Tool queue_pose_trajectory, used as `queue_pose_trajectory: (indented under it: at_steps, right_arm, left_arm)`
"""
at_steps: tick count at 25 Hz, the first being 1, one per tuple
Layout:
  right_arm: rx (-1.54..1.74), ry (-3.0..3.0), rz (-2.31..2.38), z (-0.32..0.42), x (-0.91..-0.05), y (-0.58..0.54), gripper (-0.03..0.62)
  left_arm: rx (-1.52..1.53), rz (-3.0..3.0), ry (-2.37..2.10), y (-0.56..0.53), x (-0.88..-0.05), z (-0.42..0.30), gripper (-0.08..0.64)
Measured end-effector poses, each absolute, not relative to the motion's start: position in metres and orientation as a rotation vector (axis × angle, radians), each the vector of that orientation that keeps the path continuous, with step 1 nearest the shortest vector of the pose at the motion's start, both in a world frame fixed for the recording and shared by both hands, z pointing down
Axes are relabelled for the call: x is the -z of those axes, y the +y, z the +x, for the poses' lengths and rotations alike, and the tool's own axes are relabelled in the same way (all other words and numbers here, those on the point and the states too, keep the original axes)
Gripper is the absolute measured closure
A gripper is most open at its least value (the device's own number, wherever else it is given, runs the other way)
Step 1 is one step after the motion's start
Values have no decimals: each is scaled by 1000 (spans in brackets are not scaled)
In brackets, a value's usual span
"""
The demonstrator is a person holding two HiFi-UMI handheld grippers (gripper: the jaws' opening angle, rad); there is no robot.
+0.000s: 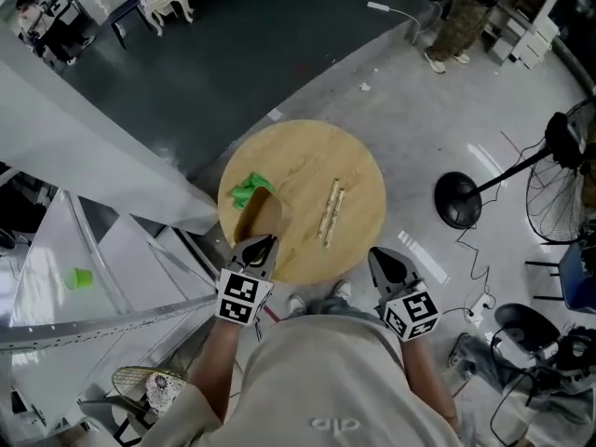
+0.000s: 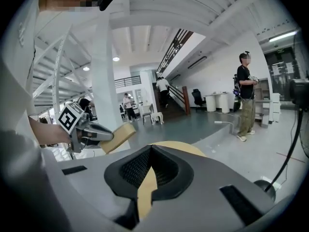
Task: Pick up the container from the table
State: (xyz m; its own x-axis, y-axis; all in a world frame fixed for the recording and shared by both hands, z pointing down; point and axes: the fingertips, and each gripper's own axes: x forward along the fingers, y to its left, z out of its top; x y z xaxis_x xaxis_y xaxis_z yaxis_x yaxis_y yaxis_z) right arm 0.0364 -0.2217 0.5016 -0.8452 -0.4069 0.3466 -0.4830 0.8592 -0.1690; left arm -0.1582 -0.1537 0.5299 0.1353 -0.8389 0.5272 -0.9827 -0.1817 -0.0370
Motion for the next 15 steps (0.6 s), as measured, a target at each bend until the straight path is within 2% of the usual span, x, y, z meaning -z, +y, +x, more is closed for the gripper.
queue_pose_trajectory:
  at_steps: [15]
  right_arm:
    - [-215, -2922, 268, -68, -437, -216, 569]
  left_arm:
    - [-302, 1973, -2164, -100, -422, -209, 528]
